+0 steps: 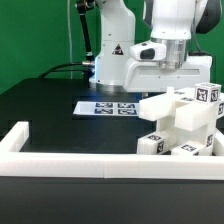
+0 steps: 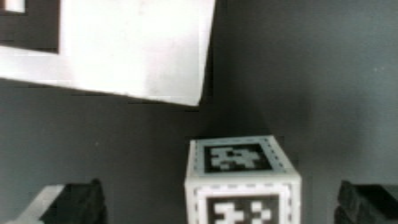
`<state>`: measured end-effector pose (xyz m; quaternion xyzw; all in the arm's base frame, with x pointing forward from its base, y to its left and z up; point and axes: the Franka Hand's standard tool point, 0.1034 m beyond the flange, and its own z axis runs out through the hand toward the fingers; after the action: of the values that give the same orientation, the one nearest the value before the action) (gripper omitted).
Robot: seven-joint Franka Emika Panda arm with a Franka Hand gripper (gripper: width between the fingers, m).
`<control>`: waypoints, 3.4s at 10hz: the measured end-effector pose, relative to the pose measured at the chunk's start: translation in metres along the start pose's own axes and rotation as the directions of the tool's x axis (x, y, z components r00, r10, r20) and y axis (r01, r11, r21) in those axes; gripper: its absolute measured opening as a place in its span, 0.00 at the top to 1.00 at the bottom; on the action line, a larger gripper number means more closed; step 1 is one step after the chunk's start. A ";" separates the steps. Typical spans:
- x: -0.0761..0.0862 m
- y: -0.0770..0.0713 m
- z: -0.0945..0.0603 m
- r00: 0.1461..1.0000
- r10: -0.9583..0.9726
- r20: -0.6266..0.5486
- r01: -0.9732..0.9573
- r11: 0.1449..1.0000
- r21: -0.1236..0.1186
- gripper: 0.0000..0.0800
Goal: Assemble chair
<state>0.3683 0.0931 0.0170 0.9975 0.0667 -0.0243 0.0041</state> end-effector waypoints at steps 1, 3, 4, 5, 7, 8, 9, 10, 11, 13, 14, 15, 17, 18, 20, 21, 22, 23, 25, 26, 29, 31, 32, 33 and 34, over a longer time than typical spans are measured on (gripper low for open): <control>-0.001 -0.003 0.003 1.000 0.010 0.006 -0.010 1.000 -0.002 0.19; -0.002 -0.004 0.009 1.000 0.019 0.016 -0.019 1.000 -0.007 0.19; -0.003 -0.004 0.011 1.000 0.019 0.020 -0.019 1.000 -0.009 0.19; -0.004 -0.004 0.011 1.000 0.022 0.021 -0.021 1.000 -0.009 0.19; -0.004 -0.005 0.010 0.999 0.022 0.025 -0.022 1.000 -0.007 0.31; -0.004 -0.005 0.010 0.999 0.022 0.025 -0.022 1.000 -0.007 0.49; -0.004 -0.004 0.010 0.999 0.023 0.024 -0.023 1.000 -0.007 0.49; -0.003 -0.004 0.009 0.999 0.025 0.023 -0.025 1.000 -0.006 0.64; -0.003 -0.002 0.009 0.999 0.025 0.022 -0.025 1.000 -0.006 0.64; -0.001 0.006 0.007 0.999 0.029 0.018 -0.029 1.000 -0.006 0.64; 0.002 0.012 0.004 0.999 0.030 0.012 -0.029 1.000 -0.004 0.64; 0.003 0.018 -0.002 0.999 0.034 0.016 -0.034 0.999 0.004 0.64; 0.008 0.037 -0.028 0.999 0.044 0.031 -0.045 0.998 0.038 0.64; 0.011 0.042 -0.041 0.999 0.037 0.035 -0.038 0.998 0.048 0.64; 0.022 0.046 -0.073 0.998 0.031 0.053 -0.036 0.996 0.085 0.64; 0.032 0.050 -0.089 0.998 0.034 0.053 -0.039 0.994 0.098 0.64; 0.039 0.052 -0.099 0.998 0.038 0.044 -0.042 0.994 0.102 0.64; 0.038 0.052 -0.096 0.998 0.036 0.045 -0.041 0.994 0.098 0.64; 0.037 0.052 -0.095 0.998 0.037 0.046 -0.041 0.994 0.098 0.64; 0.041 0.054 -0.098 0.999 0.022 0.049 -0.027 0.995 0.099 0.64; 0.086 0.062 -0.128 1.000 -0.009 0.018 0.007 0.995 0.104 0.64; 0.094 0.064 -0.129 1.000 -0.017 0.009 0.016 0.995 0.098 0.64; 0.094 0.064 -0.128 1.000 -0.016 0.010 0.015 0.995 0.098 0.64; 0.094 0.064 -0.128 1.000 -0.016 0.011 0.015 0.995 0.098 0.64; 0.094 0.065 -0.127 0.999 -0.042 0.008 0.041 0.994 0.097 0.64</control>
Offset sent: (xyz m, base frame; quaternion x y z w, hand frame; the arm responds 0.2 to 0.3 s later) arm 0.0025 0.0025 -0.0128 -0.0066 0.0068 0.0016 1.0000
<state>0.4762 0.0423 0.1399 0.9947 0.0863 -0.0328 -0.0445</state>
